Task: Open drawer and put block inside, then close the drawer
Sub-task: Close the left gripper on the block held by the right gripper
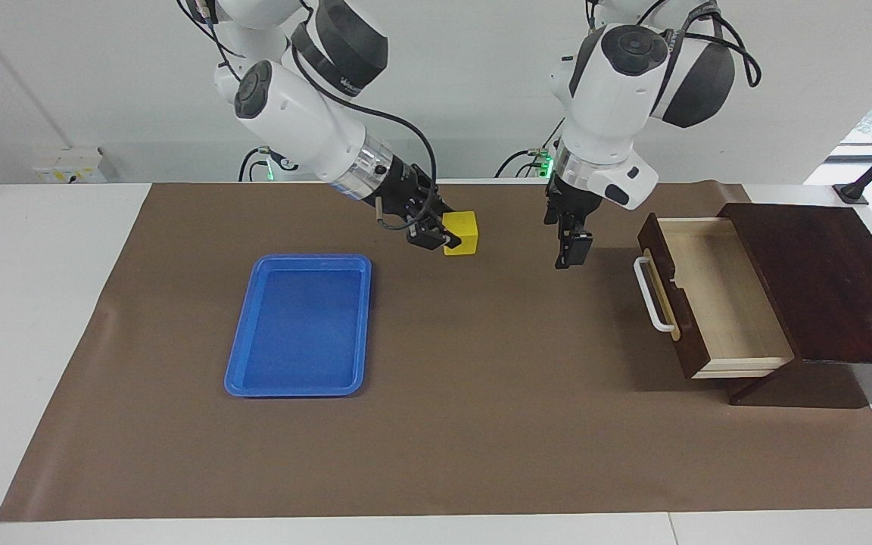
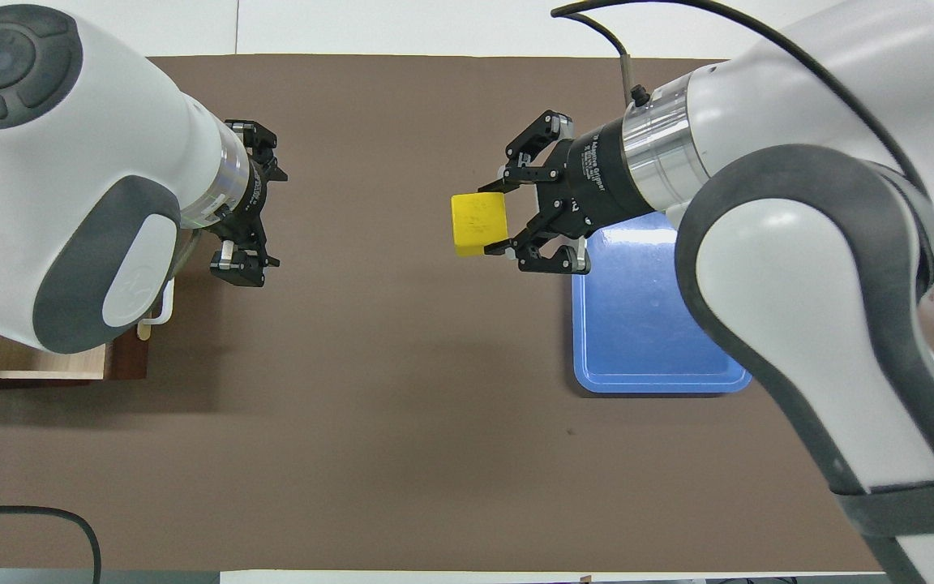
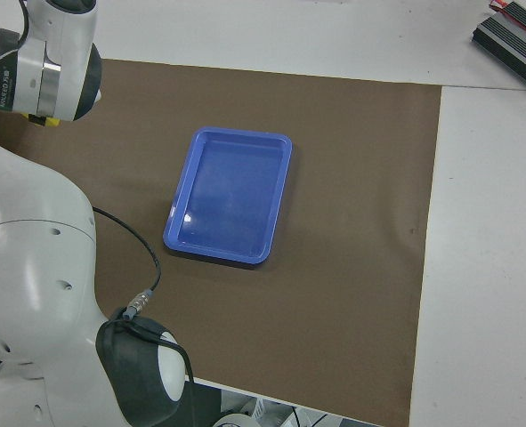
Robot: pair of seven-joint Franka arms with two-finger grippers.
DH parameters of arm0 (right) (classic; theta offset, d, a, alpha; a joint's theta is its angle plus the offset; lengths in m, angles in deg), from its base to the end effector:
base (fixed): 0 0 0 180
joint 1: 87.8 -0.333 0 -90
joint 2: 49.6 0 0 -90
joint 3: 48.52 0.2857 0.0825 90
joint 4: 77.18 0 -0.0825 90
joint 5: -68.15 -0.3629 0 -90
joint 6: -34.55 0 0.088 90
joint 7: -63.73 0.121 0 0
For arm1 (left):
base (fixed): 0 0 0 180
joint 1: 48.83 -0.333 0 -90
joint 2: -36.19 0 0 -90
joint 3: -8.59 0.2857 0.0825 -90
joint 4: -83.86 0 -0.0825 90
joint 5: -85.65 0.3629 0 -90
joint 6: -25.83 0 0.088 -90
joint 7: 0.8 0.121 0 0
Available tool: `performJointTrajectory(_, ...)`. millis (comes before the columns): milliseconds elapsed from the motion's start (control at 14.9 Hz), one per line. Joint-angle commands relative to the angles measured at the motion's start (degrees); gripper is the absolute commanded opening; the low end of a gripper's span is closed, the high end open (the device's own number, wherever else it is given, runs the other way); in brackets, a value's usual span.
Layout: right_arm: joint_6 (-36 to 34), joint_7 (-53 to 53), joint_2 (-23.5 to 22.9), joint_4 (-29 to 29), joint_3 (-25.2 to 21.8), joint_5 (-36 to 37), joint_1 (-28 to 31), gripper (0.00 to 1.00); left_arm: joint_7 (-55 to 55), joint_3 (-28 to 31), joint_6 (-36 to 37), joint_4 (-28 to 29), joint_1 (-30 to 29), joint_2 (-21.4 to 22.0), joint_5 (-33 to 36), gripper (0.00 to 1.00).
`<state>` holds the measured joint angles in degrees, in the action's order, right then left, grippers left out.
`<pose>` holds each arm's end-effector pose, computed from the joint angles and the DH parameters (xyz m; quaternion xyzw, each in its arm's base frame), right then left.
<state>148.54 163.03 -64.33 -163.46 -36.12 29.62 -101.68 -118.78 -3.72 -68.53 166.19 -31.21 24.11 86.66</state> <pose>0.5594 0.3117 0.5238 -0.6840 0.6363 0.2531 0.2514 0.5229 -0.2854 0.5309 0.7178 0.6961 -0.0125 0.0056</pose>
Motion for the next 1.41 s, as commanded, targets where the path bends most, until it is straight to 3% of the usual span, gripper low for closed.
performJointTrajectory(0, 5.00, 1.07, -0.03, -2.21, 0.34, -0.76, -2.03, 0.00, -3.56, 0.80, 2.25, -4.10, 3.11, -2.85, -0.83, 1.00)
performJointTrajectory(202, 5.54, 1.16, -0.03, -2.57, 0.34, -0.84, -2.55, 0.00, -5.76, 0.80, 2.69, -6.65, 4.44, -4.35, -0.92, 0.99)
performJointTrajectory(1076, 5.28, 1.86, 0.06, -2.92, 0.34, -1.46, -3.08, 0.00, -7.43, 0.98, 1.56, -6.74, 7.08, -4.62, -0.74, 0.99)
performJointTrajectory(1345, 5.28, 1.86, 0.06, -2.92, 0.34, -2.07, -3.08, 0.00, -8.22, 0.98, 0.67, -6.57, 8.13, -4.62, -0.48, 0.95)
